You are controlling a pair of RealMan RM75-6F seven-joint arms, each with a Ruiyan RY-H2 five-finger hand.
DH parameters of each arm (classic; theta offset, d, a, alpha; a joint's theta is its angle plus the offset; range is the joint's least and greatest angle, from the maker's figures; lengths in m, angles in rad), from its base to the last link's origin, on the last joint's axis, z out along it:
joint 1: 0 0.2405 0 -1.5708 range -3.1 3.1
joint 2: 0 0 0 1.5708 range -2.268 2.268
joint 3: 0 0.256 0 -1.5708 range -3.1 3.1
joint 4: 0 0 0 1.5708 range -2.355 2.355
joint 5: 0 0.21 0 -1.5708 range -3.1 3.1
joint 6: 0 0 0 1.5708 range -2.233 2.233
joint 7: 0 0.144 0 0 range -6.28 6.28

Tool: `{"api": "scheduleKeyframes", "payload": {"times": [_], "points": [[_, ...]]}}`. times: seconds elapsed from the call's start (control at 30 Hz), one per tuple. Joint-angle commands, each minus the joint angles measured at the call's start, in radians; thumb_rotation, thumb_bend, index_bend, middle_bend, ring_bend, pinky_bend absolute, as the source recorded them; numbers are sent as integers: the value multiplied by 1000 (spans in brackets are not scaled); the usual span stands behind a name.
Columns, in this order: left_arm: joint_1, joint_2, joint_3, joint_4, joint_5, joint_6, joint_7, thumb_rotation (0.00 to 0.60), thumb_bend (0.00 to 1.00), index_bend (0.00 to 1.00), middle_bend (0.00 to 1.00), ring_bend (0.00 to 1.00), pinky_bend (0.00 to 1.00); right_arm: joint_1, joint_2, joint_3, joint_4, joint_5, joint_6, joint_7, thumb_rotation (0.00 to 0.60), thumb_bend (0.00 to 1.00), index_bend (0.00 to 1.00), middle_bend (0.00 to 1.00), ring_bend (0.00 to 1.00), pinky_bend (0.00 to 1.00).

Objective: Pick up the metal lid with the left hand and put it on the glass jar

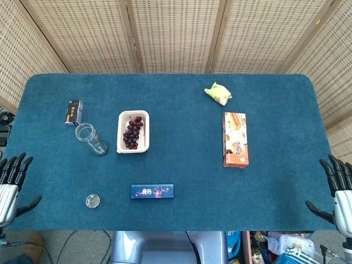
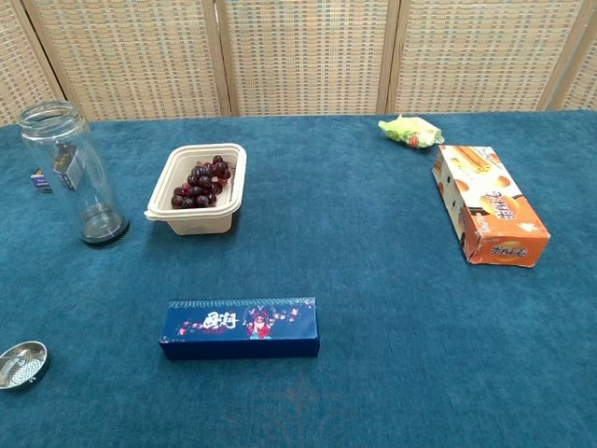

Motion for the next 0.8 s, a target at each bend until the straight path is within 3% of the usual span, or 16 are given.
{"api": "scheduleKeyframes", "payload": {"times": [0.03, 0.33, 0.53, 0.67, 0.8], "points": [[-1, 0, 3, 2, 1, -5, -1, 600, 222, 0, 0, 0, 0, -1, 1, 2, 0, -1, 4, 9, 600, 0, 0, 0, 0, 0], [-34, -17, 39, 8, 16, -101, -9, 600, 222, 17, 0, 0, 0, -2, 4, 1, 0, -3, 6, 23, 600, 0, 0, 0, 0, 0], [-92, -87, 66, 42, 0, -249, -5, 600, 221, 317, 0, 0, 0, -4, 10, 5, 0, 5, 8, 39, 600, 0, 0, 0, 0, 0], [-136, -188, 57, 85, -69, -362, 30, 600, 232, 386, 0, 0, 0, -1, 16, 6, 2, 12, -1, 61, 600, 0, 0, 0, 0, 0], [-146, -248, 50, 117, -111, -388, 69, 600, 258, 413, 0, 0, 0, 4, 19, 5, 5, 19, -14, 74, 600, 0, 0, 0, 0, 0]]}}
